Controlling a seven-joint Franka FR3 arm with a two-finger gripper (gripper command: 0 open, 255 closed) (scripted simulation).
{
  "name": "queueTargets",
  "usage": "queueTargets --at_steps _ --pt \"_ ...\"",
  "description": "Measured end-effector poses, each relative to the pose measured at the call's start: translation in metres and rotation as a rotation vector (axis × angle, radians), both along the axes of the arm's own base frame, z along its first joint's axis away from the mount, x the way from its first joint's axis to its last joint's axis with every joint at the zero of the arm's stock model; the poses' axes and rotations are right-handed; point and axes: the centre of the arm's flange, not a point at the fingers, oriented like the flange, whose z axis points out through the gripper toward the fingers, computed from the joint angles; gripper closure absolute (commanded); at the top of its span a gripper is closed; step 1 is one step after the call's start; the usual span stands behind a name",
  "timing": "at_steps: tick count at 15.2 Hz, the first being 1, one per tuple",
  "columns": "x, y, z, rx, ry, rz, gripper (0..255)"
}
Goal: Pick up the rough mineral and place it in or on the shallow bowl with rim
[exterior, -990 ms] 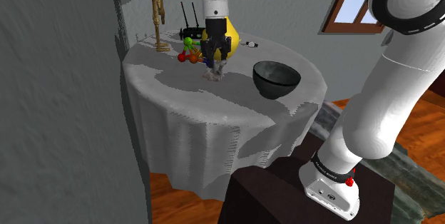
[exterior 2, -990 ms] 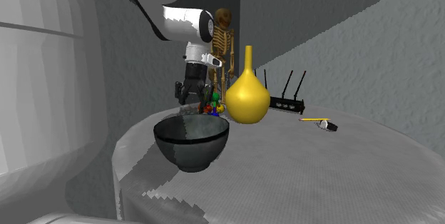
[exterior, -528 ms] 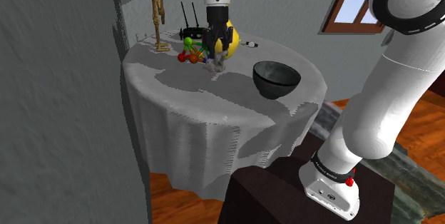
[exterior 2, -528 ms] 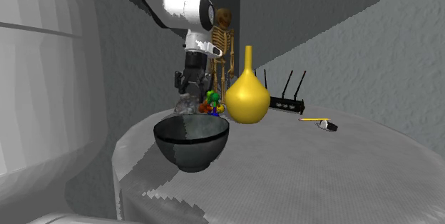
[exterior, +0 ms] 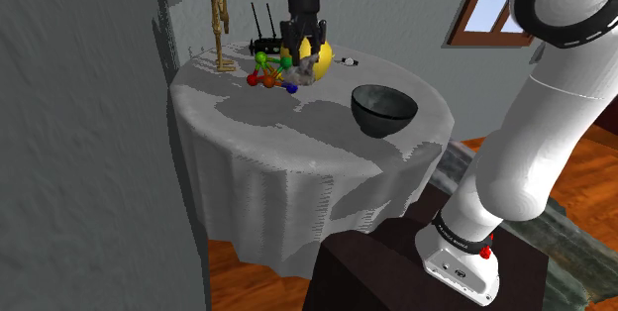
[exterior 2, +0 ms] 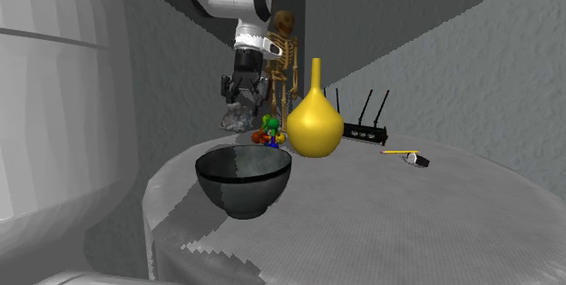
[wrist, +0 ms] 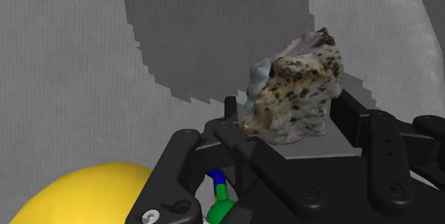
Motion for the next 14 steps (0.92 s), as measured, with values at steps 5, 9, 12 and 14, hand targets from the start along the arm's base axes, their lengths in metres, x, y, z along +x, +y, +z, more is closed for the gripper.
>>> queueTargets --at_steps 5,9,12,14 --pt "0.000 0.000 0.026 0.000 0.000 0.000 255" --pt "0.000 0.000 0.047 0.000 0.000 0.000 255" --pt "0.001 0.000 0.063 0.000 0.000 0.000 255" --pt "-0.005 -0.004 0.072 0.000 0.000 0.000 255"
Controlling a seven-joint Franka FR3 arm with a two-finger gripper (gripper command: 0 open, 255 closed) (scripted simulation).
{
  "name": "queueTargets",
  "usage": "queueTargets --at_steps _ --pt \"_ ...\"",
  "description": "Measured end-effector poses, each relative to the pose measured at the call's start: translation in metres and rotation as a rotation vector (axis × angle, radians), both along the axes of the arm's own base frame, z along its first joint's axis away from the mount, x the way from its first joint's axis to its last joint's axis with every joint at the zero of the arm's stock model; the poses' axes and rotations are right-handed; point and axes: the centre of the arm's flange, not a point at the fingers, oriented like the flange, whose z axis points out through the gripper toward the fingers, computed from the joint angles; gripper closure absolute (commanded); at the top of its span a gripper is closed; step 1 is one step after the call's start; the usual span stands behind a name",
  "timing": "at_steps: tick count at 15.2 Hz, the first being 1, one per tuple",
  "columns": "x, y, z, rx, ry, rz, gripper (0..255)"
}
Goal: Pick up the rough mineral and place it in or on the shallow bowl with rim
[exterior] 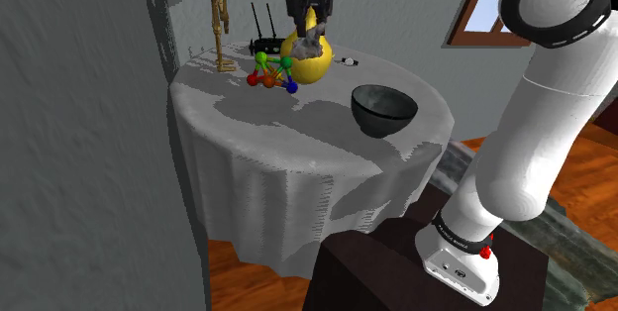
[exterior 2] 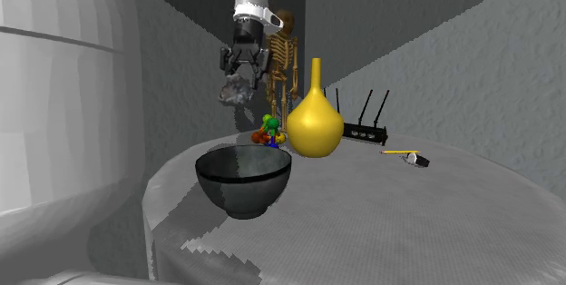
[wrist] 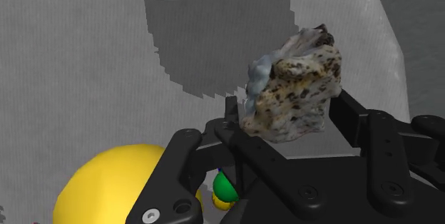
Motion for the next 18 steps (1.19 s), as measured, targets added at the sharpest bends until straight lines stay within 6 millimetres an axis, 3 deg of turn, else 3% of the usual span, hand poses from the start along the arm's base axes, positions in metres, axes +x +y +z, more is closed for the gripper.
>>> queueTargets --at_steps 16,18 --pt "-0.173 -0.110 0.021 0.000 -0.001 -0.001 255" --pt "-0.183 -0.115 0.017 0.000 -0.001 -0.001 255"
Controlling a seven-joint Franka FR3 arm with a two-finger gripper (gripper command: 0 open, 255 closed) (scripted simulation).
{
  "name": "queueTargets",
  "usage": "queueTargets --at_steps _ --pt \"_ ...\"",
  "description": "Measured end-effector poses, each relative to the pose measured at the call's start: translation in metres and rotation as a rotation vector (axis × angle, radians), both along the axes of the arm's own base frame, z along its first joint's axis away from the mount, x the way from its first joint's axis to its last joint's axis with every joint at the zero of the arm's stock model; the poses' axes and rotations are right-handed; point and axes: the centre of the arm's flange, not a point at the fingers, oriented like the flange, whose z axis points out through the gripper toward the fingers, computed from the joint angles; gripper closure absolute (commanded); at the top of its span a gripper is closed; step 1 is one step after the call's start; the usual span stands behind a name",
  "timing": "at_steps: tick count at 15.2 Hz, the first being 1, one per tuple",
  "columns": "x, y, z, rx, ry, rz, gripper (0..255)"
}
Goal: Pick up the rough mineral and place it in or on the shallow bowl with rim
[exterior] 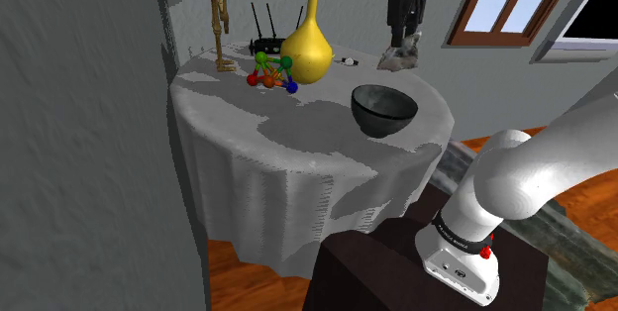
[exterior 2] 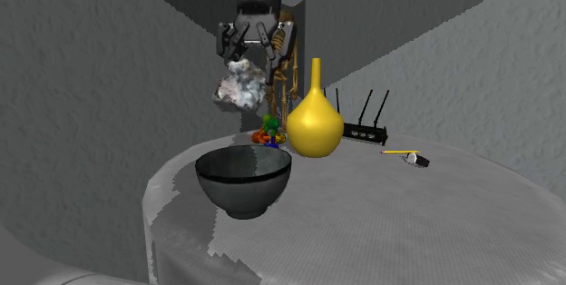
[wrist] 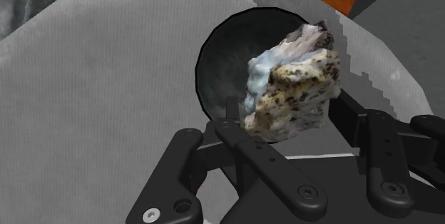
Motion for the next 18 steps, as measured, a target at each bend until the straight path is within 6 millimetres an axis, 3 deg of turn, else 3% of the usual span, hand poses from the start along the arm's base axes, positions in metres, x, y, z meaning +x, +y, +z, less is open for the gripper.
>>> queueTargets --at_steps 15,18 --pt "-0.003 -0.003 -0.079 0.000 0.001 0.001 255" --pt "-0.004 -0.003 -0.085 0.000 0.001 0.001 255"
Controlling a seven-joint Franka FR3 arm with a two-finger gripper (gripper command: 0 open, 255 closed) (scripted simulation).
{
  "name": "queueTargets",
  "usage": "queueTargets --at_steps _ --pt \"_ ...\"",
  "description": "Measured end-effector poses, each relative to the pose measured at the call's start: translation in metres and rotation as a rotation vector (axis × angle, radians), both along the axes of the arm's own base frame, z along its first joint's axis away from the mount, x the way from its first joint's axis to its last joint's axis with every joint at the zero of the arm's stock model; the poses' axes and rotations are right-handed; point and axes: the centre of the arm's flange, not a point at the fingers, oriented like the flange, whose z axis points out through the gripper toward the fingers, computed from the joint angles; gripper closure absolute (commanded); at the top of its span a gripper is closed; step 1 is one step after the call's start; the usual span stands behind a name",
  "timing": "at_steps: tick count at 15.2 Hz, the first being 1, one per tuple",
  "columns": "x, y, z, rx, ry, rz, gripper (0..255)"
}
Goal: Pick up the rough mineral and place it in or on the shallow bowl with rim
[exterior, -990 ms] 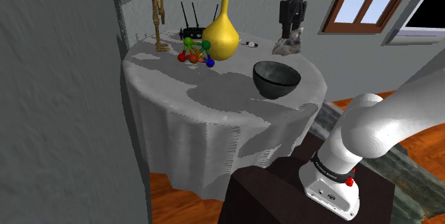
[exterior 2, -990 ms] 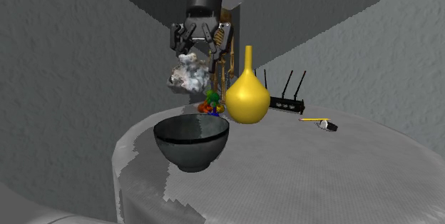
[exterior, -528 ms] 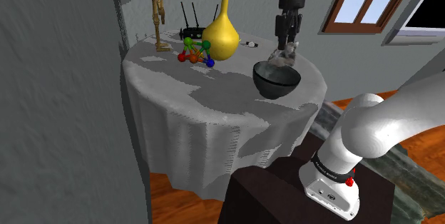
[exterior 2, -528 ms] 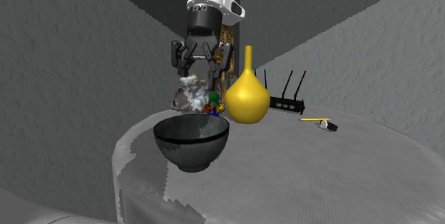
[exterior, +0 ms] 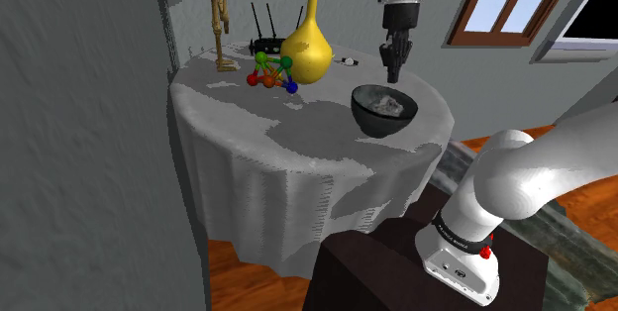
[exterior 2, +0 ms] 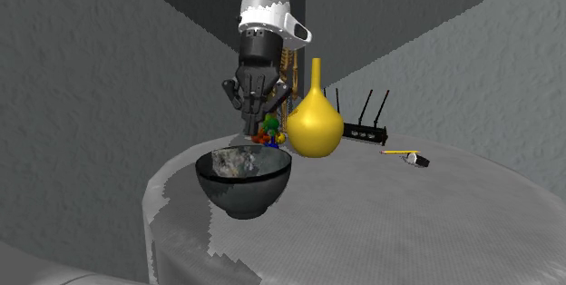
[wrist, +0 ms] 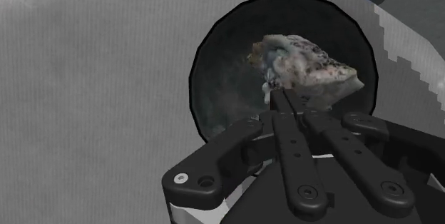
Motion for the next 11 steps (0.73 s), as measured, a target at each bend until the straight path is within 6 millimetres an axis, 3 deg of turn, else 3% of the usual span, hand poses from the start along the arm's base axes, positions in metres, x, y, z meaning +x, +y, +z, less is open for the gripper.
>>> queueTargets --at_steps 1,3,4,5,6,7,9,11 --pt "0.000 0.000 0.000 0.000 0.000 0.000 0" --pt "-0.006 -0.004 -0.005 0.046 -0.015 0.047 0" --pt "-0.014 -0.013 -0.014 0.132 -0.042 0.180 255" --pt "-0.014 -0.014 -0.014 0.161 -0.052 0.296 0" --pt "-0.014 -0.013 -0.014 0.160 -0.052 0.297 0" --pt "-0.011 -0.001 -0.014 0.110 -0.042 0.289 0" --pt "-0.011 0.045 -0.023 -0.032 -0.022 0.410 0" --pt "-0.013 0.070 -0.032 -0.113 -0.015 0.493 0"
